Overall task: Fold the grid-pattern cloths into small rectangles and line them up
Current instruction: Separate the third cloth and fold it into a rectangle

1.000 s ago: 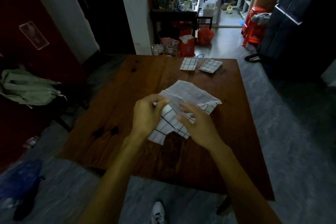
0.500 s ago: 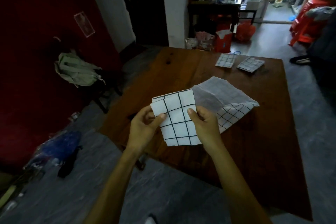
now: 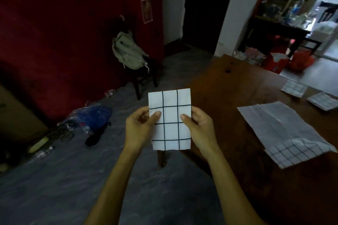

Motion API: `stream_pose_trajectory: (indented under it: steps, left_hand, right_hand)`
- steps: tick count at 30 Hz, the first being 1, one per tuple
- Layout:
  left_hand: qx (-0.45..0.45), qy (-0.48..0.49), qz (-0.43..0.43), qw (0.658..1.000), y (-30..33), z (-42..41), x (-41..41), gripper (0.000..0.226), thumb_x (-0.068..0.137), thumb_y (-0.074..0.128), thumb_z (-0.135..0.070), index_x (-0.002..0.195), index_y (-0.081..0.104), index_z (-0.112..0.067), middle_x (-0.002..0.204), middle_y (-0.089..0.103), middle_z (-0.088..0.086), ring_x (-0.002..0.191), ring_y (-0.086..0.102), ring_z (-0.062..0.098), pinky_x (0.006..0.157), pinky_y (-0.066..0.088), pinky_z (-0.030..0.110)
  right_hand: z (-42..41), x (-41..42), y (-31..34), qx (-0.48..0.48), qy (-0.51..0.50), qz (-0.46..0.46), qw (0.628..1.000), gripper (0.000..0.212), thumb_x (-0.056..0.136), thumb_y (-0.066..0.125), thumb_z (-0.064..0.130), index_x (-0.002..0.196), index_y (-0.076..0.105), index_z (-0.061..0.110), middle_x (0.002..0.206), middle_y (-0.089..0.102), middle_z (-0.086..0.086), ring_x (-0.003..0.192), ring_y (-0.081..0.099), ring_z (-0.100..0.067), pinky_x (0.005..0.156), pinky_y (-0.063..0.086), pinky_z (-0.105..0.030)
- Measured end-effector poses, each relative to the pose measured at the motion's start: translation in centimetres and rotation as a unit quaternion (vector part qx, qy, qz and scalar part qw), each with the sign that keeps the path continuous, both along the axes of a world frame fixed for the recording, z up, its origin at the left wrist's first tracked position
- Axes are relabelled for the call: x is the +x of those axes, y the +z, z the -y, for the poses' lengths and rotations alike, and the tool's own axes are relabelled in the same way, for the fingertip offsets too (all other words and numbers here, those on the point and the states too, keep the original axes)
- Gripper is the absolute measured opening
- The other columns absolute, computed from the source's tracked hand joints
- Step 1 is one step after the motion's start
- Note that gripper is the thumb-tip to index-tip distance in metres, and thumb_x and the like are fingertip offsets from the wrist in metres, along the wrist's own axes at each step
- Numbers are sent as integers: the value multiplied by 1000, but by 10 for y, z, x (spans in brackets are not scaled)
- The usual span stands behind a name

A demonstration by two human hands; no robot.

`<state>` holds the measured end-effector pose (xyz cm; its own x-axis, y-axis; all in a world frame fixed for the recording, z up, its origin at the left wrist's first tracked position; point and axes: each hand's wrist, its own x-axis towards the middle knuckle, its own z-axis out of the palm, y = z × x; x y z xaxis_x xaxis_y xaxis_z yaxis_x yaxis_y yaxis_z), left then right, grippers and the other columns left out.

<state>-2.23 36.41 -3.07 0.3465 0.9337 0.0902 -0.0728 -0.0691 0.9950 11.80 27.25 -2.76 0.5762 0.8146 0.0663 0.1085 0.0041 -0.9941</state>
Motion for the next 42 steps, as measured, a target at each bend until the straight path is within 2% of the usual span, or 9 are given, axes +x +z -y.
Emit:
stream_pose_trajectory:
  steps: [6,9,12,15,18,24,31,34,42]
  left_hand:
    - [19,26,2,999,4,-91,-101,25,86,65,-6,110,65,-11,97,72,-6,86,69,4,66,52,14]
    - [29,56,-9,998,4,-129,-135,25,86,67,-7,109,66,-18,99,71,-10,89,68,4,72,54,18]
    - [44,86,-26,995,2,-161,-155,26,86,67,-10,106,65,-25,100,69,-15,89,66,0,74,54,17]
    - [59,101,-40,992,0,-192,-165,26,86,66,-9,109,65,-22,100,68,-15,88,65,-2,71,51,12]
    - [67,103,-55,991,-4,-231,-165,29,87,66,-10,113,64,-21,103,69,-11,90,66,2,75,54,17]
    - [95,66,-95,989,-13,-326,-132,37,89,64,-9,124,59,-19,113,68,-8,96,65,6,80,55,23]
    - [110,35,-138,984,2,-459,-58,44,86,65,-4,126,54,-20,117,66,-5,103,63,7,87,53,27]
    - [126,41,-147,980,10,-512,-19,49,86,67,-6,131,51,-15,114,66,-3,99,64,7,85,54,27]
    - [106,-2,-148,983,0,-607,89,56,85,68,-8,135,47,-20,96,67,-1,87,64,6,73,55,20]
  right_hand:
    - [-109,-92,3,-8,29,-6,1000,25,90,63,17,108,62,34,99,70,19,95,65,2,76,55,-18]
    - [-152,-123,8,-19,50,-6,999,25,90,63,16,110,62,32,97,69,19,93,65,4,72,54,-15]
    - [-188,-141,9,-35,76,-6,996,26,90,63,15,105,60,35,93,69,21,91,65,6,68,52,-12]
    - [-222,-147,6,-42,91,-7,995,28,89,64,13,108,59,32,93,68,21,88,65,8,64,50,-10]
    - [-261,-144,2,-38,86,-20,995,31,88,64,11,107,58,35,90,68,22,86,65,9,62,50,-9]
    - [-359,-113,-15,2,63,-79,995,40,88,65,10,126,57,21,104,70,11,94,68,-2,73,57,-21]
    - [-490,-40,-13,23,41,-132,990,44,88,65,9,129,55,18,108,69,7,92,67,-1,71,56,-19]
    - [-536,0,-4,28,30,-126,991,43,87,65,8,128,55,20,99,67,14,87,66,4,65,54,-15]
    - [-614,97,-5,-17,-45,-43,998,43,89,63,12,129,53,22,93,58,25,81,58,20,62,47,-5]
